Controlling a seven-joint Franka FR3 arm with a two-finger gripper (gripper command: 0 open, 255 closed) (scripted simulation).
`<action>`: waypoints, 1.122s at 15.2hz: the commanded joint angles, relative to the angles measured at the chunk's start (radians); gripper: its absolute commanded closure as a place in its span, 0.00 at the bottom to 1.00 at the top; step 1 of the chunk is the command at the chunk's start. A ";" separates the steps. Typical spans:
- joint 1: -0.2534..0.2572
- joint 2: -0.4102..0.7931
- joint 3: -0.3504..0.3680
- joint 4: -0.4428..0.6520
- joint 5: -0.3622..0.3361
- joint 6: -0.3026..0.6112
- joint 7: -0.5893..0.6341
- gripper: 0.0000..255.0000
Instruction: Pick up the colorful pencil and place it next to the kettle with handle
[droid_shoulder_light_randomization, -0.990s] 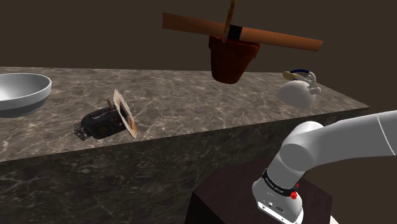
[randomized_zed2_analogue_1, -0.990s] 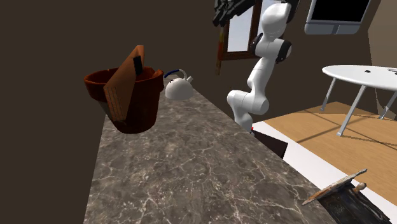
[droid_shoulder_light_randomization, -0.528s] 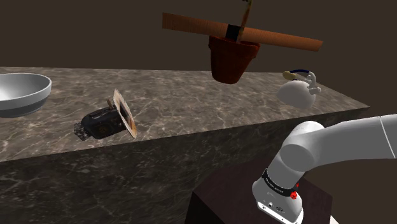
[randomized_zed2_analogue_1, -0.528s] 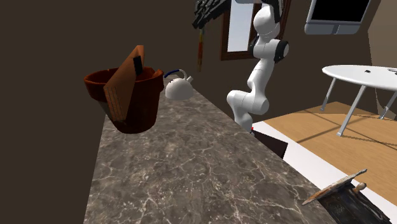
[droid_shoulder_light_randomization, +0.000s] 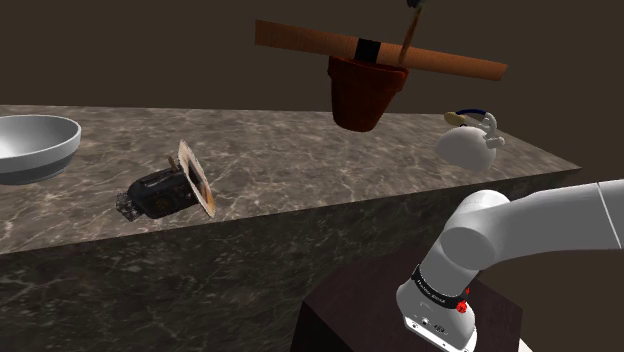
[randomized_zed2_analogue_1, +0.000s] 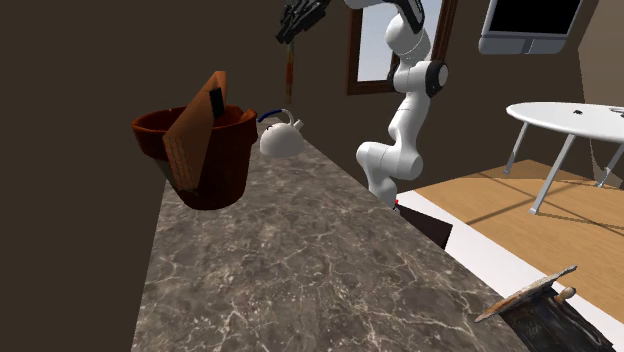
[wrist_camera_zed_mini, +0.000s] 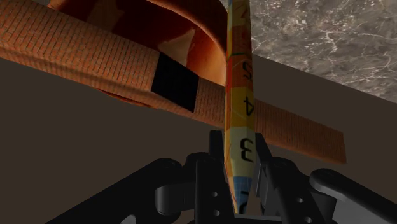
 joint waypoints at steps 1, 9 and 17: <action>0.006 0.007 -0.053 0.010 -0.002 0.002 -0.049 1.00; 0.052 0.073 -0.264 0.124 0.008 -0.022 -0.233 1.00; 0.101 0.122 -0.430 0.185 0.027 -0.016 -0.366 1.00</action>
